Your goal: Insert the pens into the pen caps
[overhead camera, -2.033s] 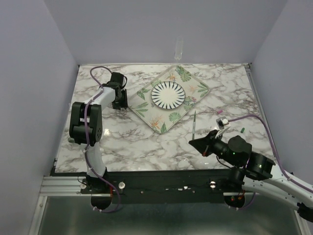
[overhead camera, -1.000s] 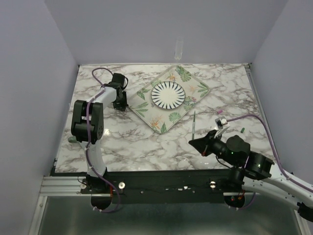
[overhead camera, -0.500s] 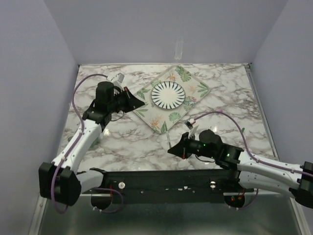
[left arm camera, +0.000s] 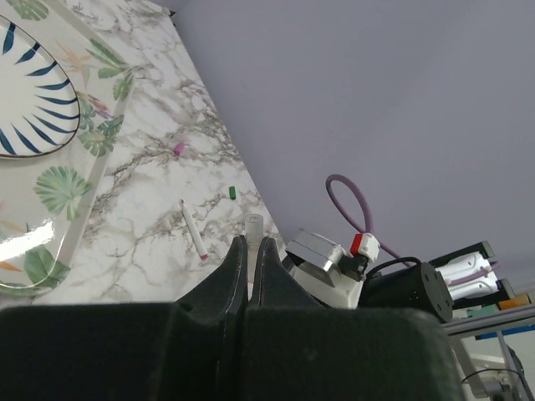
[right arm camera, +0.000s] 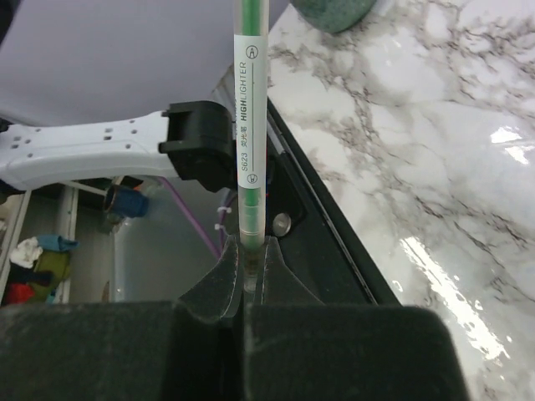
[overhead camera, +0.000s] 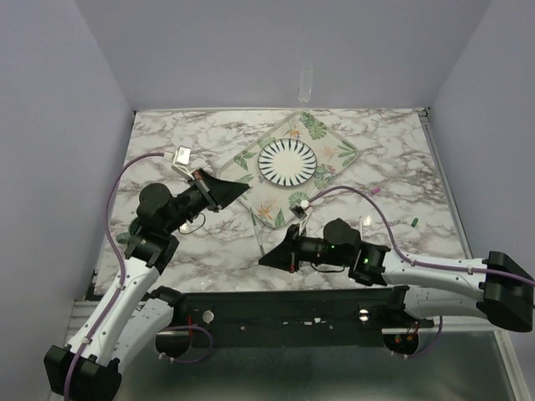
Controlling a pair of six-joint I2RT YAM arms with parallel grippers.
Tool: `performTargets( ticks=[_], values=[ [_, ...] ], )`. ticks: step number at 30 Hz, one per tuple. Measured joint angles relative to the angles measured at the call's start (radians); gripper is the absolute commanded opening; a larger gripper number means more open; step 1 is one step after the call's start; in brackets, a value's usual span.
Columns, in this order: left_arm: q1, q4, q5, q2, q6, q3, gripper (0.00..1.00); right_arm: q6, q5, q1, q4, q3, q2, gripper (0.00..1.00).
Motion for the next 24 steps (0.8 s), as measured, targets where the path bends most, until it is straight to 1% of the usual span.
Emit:
performTargets(
  ticks=[9,24],
  values=[
    [0.0,0.014,-0.001,-0.02,-0.043,-0.033,0.0,-0.006,0.025,0.063,0.053,0.051,0.038,0.01],
    [0.0,-0.01,0.0,-0.048,-0.032,-0.024,0.0,-0.022,0.093,0.07,0.047,0.059,0.027,0.01]
  ],
)
